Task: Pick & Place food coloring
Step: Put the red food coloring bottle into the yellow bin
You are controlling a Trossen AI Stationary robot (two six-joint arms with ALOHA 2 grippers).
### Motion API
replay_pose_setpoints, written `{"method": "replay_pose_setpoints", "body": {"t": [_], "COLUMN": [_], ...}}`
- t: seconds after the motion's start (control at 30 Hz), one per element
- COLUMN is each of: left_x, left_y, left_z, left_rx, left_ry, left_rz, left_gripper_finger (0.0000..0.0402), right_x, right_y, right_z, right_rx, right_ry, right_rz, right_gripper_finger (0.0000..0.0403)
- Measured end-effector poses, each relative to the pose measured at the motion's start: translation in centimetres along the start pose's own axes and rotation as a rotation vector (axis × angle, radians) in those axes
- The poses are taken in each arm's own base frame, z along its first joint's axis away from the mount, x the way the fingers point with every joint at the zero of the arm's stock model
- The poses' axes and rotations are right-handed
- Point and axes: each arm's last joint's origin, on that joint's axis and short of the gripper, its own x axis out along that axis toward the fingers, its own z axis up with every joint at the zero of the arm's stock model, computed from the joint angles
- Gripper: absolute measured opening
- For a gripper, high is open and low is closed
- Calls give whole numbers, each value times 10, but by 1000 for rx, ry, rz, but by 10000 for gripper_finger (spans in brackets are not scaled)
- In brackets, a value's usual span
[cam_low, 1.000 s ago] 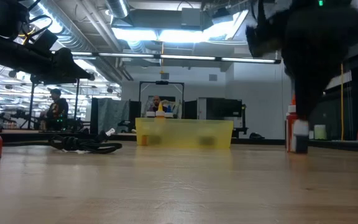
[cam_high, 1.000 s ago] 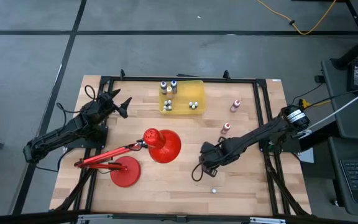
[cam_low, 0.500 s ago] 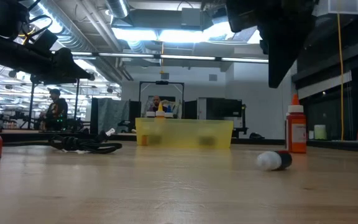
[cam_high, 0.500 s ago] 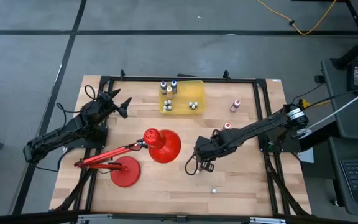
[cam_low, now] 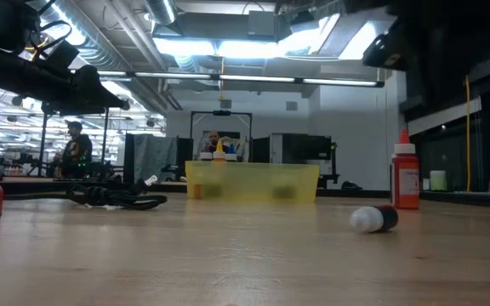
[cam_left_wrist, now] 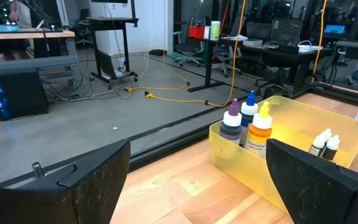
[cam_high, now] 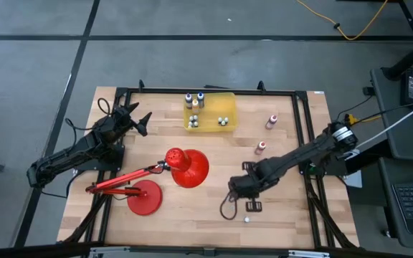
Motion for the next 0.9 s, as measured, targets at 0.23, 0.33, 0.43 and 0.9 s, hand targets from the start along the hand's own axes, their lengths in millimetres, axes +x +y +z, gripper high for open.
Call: {"method": "replay_pose_setpoints", "body": {"t": [0.23,0.33,0.43,0.9], "left_x": [0,0,0,0], "left_y": [0,0,0,0], "left_z": [0,0,0,0], "left_rx": [0,0,0,0], "left_ry": [0,0,0,0], "left_rz": [0,0,0,0], "left_gripper_finger": [363,365,365,363], "right_x": [2,1,1,30], "right_y": [26,36,43,46], "right_z": [-10,-4,7,56], "right_rx": [-147,-206,-267,-443], "right_ry": [20,61,81,285], "right_rz": [-32,-55,-90,-235], "right_gripper_finger": [119,132,135,136]}}
